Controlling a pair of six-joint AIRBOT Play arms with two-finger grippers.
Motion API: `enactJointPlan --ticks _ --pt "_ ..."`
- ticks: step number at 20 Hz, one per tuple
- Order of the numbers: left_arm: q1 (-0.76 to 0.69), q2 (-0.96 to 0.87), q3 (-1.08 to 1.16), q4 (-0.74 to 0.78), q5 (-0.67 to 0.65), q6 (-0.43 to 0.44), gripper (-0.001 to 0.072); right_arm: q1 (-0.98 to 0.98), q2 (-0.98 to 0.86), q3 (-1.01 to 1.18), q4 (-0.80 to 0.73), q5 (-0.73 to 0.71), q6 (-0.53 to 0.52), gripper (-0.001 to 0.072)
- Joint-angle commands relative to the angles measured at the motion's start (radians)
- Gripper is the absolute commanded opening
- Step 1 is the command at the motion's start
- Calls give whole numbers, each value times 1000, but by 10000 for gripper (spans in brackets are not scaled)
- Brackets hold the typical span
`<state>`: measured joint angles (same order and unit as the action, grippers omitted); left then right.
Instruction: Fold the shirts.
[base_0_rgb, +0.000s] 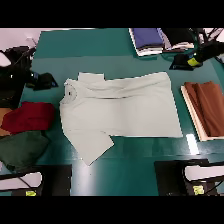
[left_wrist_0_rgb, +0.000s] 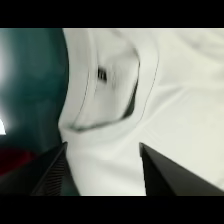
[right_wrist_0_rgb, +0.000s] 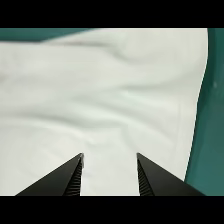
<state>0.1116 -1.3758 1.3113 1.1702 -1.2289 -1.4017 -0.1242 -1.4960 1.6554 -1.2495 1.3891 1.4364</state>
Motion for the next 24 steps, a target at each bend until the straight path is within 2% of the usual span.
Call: enactJointPlan --ticks 1,5,7,15,18,19,20,21,24 --pt "20 179 -280 38 8 -14 539 -9 140 -184 2 4 -19 388" --pt "20 331 -587 25 31 -14 539 -9 297 -382 47 -45 -20 388" --pt "20 350 -663 -13 51 -11 539 -9 357 -441 80 -85 -21 388" --pt "11 345 -803 -229 161 53 539 -6 456 -488 106 -117 -20 387" --pt "-104 345 -817 -233 218 49 536 -6 463 -488 106 -110 -20 387" --pt "-136 345 -814 -235 222 48 347 -9 463 -488 105 -105 -20 387" --pt "-151 346 -806 -235 220 49 109 -18 463 -488 106 -97 -20 388" --pt "-151 346 -791 -235 213 48 28 -35 462 -488 103 -77 -20 388" --pt "-151 349 -707 -220 166 49 29 -148 479 -550 94 13 -33 387"
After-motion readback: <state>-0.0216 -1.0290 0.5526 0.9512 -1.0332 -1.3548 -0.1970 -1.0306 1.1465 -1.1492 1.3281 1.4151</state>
